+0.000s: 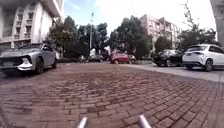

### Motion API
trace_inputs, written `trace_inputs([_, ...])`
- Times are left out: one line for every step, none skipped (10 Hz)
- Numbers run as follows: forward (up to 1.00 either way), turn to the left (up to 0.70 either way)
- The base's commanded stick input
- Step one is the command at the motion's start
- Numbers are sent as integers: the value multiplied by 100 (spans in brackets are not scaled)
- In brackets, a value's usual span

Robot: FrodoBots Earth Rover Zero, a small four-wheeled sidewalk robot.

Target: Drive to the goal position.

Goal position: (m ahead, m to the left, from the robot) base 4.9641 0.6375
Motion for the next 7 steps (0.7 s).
trace_inputs([70, 14])
trace_inputs([70, 5])
trace_inputs([70, 0])
trace_inputs([70, 0])
trace_inputs([70, 0])
trace_inputs([70, 0])
trace_inputs([70, 0])
